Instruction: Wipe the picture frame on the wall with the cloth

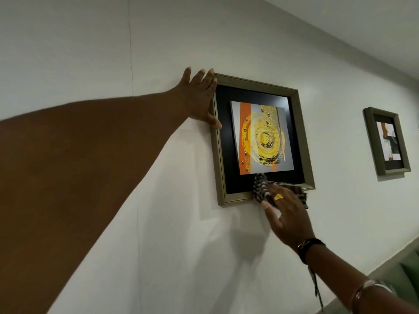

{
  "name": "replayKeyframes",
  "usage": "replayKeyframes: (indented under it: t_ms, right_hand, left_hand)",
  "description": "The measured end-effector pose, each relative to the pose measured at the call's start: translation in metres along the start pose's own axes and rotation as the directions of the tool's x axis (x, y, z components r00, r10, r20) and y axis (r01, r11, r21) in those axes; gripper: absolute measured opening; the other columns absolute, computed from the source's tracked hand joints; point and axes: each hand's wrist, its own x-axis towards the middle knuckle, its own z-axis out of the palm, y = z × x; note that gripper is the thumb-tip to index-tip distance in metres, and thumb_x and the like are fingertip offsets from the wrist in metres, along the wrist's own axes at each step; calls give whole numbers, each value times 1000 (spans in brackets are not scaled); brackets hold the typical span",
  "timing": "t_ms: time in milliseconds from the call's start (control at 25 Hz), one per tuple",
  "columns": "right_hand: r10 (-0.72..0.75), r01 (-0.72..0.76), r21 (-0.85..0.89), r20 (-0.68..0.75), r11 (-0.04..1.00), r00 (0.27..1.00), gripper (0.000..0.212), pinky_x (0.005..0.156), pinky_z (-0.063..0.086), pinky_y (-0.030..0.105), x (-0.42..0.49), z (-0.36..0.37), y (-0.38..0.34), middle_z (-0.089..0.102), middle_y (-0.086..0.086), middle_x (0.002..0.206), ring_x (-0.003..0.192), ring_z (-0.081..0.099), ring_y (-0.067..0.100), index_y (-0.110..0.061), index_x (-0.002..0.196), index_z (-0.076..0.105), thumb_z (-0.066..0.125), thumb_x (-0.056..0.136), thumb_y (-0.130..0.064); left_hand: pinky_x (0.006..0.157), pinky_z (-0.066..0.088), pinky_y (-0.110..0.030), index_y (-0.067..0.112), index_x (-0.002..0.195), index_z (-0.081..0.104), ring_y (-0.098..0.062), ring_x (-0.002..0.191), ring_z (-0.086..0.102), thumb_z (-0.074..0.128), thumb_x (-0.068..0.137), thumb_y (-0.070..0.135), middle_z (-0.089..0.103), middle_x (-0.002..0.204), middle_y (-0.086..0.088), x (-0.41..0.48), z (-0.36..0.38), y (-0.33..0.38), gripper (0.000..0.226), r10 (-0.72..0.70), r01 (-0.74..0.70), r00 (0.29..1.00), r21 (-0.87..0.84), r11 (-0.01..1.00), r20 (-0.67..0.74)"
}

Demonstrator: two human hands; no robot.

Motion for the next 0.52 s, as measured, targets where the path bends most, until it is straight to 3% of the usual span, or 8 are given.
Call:
replayKeyframes:
  t_ms: [80, 240, 400, 440, 520]
  right_hand:
    - [51, -52, -63, -16, 997, 999, 50, 83, 47, 29, 11, -11, 24, 69, 10, 107, 102, 62, 26, -10, 110, 65, 38, 93, -48]
    - [209, -208, -140, -8, 968, 978, 61, 85, 47, 37, 23, -20, 51, 68, 14, 105, 104, 60, 31, -8, 100, 68, 32, 91, -55]
    - [339, -340, 13, 18, 940, 940, 58, 87, 45, 42, 25, -17, 41, 65, 14, 100, 105, 57, 34, -14, 82, 60, 28, 91, -62]
    - [341, -342, 44, 27, 939, 940, 61, 91, 45, 44, 24, -14, 32, 65, 14, 102, 107, 56, 34, -13, 84, 60, 26, 90, -63]
    - [316, -318, 64, 38, 946, 948, 68, 106, 39, 45, 13, -3, 12, 61, 14, 126, 125, 49, 30, -10, 111, 63, 25, 90, -63]
  left_hand:
    - [118, -5, -57, 7, 154, -8, -33, 150, -12, 34, 64, 93, -14, 163, -15, 1, 1, -1, 131, 5, -5, 1000, -14, 1000, 0]
    - [118, -5, -57, 6, 154, -7, -33, 150, -12, 35, 64, 92, -14, 163, -16, 1, 0, 0, 131, 5, -5, 1000, -10, 1000, 4]
    - [118, -5, -57, 6, 154, -6, -34, 151, -10, 37, 66, 90, -12, 163, -17, -1, -4, 1, 129, 4, -4, 1000, 4, 1000, 6]
    - [118, -4, -57, 6, 154, -5, -34, 151, -9, 36, 66, 91, -11, 163, -17, -2, -6, 1, 129, 2, -2, 1000, 14, 1000, -1]
    - [118, -3, -57, 5, 154, -3, -34, 151, -7, 34, 66, 91, -9, 164, -17, -1, -9, 1, 129, 6, -5, 1000, 46, 999, -20]
